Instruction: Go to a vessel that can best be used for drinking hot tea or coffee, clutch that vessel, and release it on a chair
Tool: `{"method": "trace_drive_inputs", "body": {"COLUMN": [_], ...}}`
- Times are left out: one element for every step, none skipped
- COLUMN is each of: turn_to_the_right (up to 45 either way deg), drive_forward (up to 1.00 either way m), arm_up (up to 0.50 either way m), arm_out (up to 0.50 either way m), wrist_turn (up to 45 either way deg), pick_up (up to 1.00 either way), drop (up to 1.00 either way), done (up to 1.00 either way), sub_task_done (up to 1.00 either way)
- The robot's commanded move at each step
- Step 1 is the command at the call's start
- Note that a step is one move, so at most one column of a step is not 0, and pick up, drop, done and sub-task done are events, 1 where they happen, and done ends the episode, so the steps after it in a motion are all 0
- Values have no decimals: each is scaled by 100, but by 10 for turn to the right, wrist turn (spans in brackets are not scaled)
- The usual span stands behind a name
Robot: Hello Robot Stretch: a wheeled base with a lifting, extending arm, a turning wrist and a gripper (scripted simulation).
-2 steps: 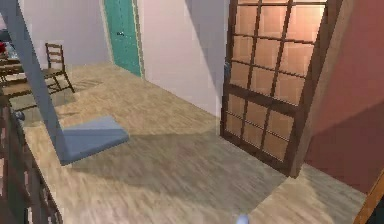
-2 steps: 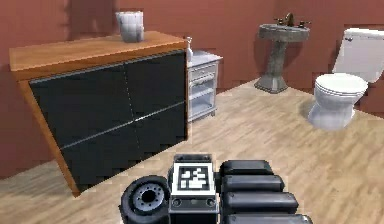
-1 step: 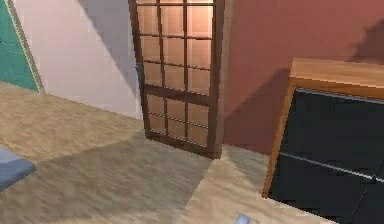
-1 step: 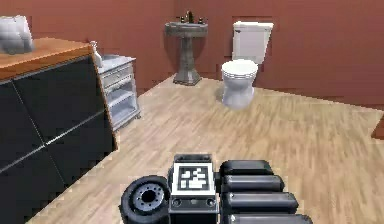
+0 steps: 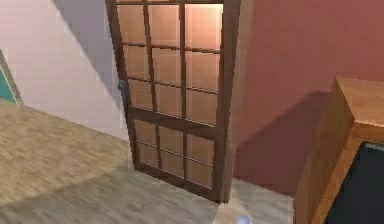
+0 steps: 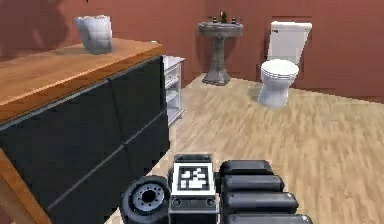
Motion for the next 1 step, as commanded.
{"method": "trace_drive_inputs", "body": {"turn_to_the_right": [-450], "drive_forward": [0], "arm_up": [0], "arm_out": [0], "wrist_turn": [0], "pick_up": [0], "drop": [0], "done": [0], "sub_task_done": [0]}}
